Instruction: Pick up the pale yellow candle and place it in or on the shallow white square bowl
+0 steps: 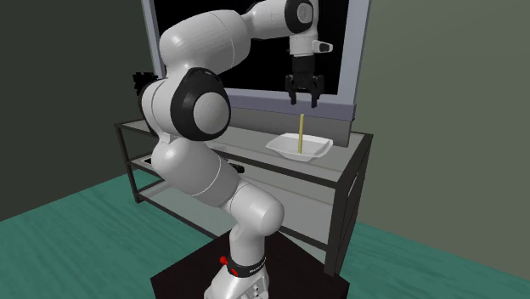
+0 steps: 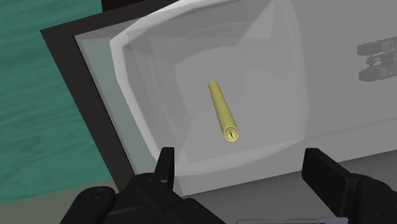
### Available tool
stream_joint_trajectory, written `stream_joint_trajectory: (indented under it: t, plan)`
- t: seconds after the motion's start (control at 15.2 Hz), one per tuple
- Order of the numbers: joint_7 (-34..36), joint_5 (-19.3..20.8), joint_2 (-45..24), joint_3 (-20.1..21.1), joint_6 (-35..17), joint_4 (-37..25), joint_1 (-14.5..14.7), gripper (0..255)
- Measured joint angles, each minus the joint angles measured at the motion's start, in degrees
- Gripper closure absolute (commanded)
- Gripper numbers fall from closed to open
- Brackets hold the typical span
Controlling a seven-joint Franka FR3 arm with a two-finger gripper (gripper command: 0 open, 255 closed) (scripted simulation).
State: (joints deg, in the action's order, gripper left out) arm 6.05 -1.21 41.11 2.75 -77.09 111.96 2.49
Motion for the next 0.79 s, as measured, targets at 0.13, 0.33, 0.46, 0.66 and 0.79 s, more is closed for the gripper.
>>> stream_joint_trajectory:
  t: [0.13, 0.33, 0.46, 0.66, 0.79]
  plan:
    - [0.04, 0.00, -0.50, 0.03, 0.85, -1.35, -0.01, 0]
    - [0.06, 0.12, -3.37, -0.02, 5.35, -8.78, -0.09, 0]
    - [0.16, 0.09, -4.07, 0.06, 6.59, -10.69, -0.10, 0]
    - [0.13, 0.11, -4.24, 0.02, 6.97, -11.22, -0.11, 0]
    - [0.13, 0.11, -4.25, 0.02, 7.02, -11.28, -0.11, 0]
